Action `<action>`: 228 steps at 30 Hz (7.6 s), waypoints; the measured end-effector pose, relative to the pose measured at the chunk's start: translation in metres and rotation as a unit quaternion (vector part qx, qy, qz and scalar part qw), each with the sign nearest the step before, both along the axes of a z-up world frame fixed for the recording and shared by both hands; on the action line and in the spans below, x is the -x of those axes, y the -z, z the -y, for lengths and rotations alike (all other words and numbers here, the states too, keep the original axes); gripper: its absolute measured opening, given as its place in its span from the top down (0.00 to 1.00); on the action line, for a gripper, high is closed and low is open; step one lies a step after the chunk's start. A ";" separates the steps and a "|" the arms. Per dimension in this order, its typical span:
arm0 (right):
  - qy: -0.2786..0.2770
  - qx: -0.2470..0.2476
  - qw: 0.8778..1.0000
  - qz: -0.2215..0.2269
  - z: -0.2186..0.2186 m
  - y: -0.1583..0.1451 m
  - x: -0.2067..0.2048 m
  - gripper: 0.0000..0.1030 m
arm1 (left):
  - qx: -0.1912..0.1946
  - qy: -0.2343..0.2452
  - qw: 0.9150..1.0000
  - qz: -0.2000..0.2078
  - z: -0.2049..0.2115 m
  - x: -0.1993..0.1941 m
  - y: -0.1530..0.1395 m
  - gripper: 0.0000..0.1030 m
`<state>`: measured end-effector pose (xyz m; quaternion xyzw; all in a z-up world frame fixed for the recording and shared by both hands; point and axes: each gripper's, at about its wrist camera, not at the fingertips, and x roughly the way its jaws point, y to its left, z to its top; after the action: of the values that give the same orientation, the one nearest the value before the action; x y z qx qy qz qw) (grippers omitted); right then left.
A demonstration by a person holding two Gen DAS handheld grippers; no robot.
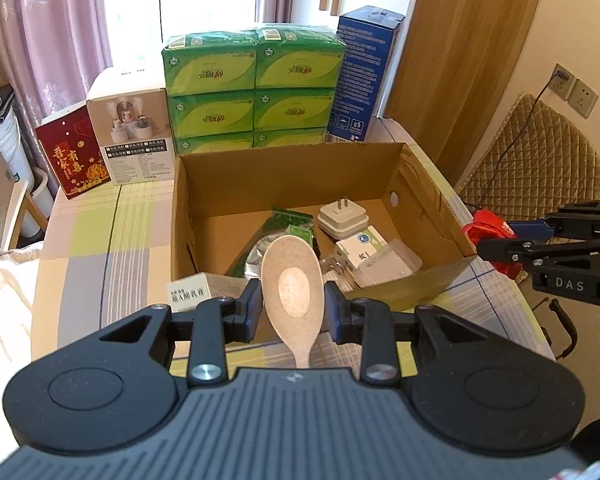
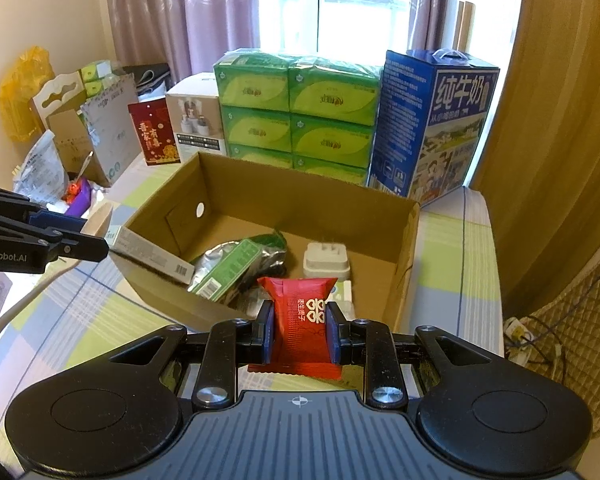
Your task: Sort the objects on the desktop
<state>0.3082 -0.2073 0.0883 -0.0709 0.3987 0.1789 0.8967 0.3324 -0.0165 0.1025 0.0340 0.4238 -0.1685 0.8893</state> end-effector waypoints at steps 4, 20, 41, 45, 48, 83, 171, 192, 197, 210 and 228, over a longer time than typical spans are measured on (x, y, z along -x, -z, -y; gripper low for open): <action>-0.002 0.004 1.000 -0.004 -0.004 -0.001 -0.011 0.78 | -0.003 0.001 1.000 -0.005 0.002 -0.011 -0.001 0.73; -0.007 0.025 0.999 -0.026 -0.008 0.007 -0.047 0.78 | -0.012 0.005 1.000 -0.023 0.010 -0.048 0.011 0.73; -0.010 0.054 0.997 -0.045 -0.012 0.029 -0.083 0.78 | -0.006 0.003 0.999 -0.042 0.016 -0.087 0.032 0.73; -0.014 0.059 0.997 -0.047 -0.015 0.031 -0.087 0.78 | -0.007 0.002 0.999 -0.044 0.015 -0.093 0.034 0.73; -0.015 0.061 0.997 -0.048 -0.017 0.032 -0.091 0.78 | -0.007 0.001 0.999 -0.046 0.015 -0.096 0.036 0.73; -0.018 0.057 0.996 -0.065 -0.022 0.046 -0.117 0.78 | -0.004 -0.020 0.998 -0.054 0.012 -0.131 0.060 0.73; -0.020 0.050 0.998 -0.030 -0.036 -0.014 0.015 0.02 | -0.006 -0.089 0.996 0.020 -0.016 0.032 -0.019 0.02; 0.041 0.005 0.999 0.001 -0.013 -0.040 0.122 0.02 | 0.012 -0.120 0.991 0.057 -0.025 0.138 -0.037 0.01; 0.052 0.008 0.999 0.013 -0.007 -0.041 0.146 0.02 | -0.002 -0.117 0.990 0.074 -0.023 0.159 -0.038 0.01; 0.071 -0.008 0.997 0.022 0.003 -0.045 0.183 0.02 | 0.001 -0.108 0.991 0.081 -0.007 0.199 -0.033 0.01; 0.086 -0.029 0.996 0.015 0.004 -0.038 0.209 0.02 | -0.015 -0.113 0.990 0.085 -0.004 0.232 -0.021 0.01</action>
<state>0.0992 -0.2109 0.1258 -0.0131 0.3841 0.1113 0.9165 0.1002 -0.0123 0.1239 0.0137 0.3500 -0.0564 0.9349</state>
